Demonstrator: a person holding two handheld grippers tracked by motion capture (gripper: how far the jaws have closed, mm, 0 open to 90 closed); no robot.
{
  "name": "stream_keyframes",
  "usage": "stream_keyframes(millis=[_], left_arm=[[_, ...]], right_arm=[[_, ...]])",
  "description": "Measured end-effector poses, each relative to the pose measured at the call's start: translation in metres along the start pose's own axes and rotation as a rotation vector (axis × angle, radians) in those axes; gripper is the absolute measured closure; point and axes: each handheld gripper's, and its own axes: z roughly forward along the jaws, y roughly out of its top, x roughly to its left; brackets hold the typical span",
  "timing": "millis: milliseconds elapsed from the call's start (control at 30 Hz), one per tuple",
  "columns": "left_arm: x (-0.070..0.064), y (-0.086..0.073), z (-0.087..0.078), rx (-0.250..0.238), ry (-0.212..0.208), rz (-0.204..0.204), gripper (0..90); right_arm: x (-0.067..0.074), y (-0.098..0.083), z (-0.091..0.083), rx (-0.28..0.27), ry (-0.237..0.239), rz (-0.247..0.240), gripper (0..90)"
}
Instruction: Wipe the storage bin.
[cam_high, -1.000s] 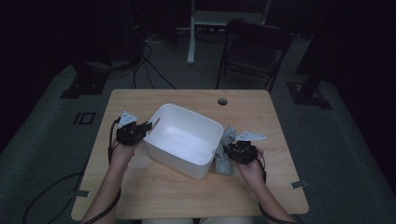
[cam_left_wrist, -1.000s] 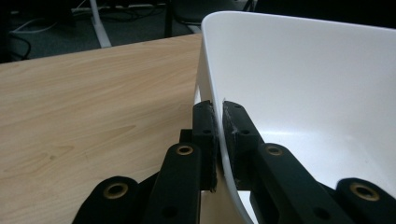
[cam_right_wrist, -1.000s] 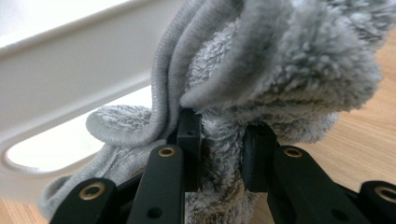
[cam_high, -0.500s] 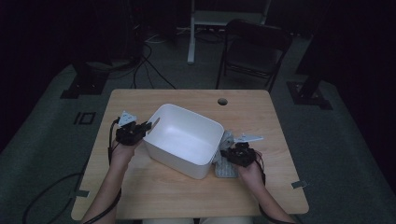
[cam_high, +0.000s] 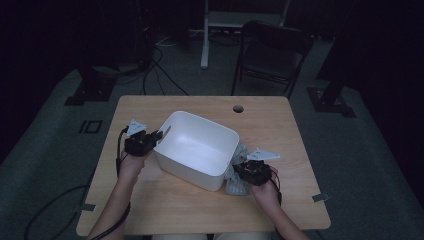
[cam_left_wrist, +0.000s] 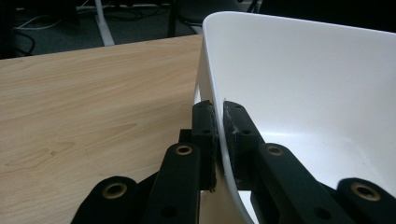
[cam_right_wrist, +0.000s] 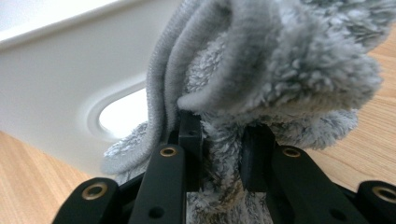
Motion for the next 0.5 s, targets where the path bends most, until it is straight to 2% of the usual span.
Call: stream_keyframes(millis=[200,233,267,300,333,400,500], left_arm=[[-0.001,0.000,0.000,0.000,0.002,0.007,84.0],[0.000,0.000,0.000,-0.002,-0.001,0.006,84.0],[-0.001,0.000,0.000,-0.002,0.002,0.008,83.7],[-0.001,0.000,0.000,-0.002,0.002,0.008,83.7],[-0.001,0.000,0.000,0.000,0.006,0.009,83.7],[-0.001,0.000,0.000,-0.001,0.006,0.001,83.7],[-0.001,0.000,0.000,0.000,0.007,-0.003,83.8]], right_arm=[[-0.001,-0.003,0.002,0.014,-0.013,0.000,74.4],[-0.002,-0.010,0.014,0.088,-0.037,-0.007,74.5],[-0.006,-0.018,0.024,0.129,-0.031,0.011,74.5],[-0.006,-0.018,0.024,0.129,-0.031,0.011,74.5],[-0.009,-0.019,0.024,0.133,-0.011,0.049,74.5],[-0.007,-0.017,0.022,0.136,-0.015,0.041,74.4],[-0.003,-0.017,0.010,0.115,0.036,0.039,74.3]])
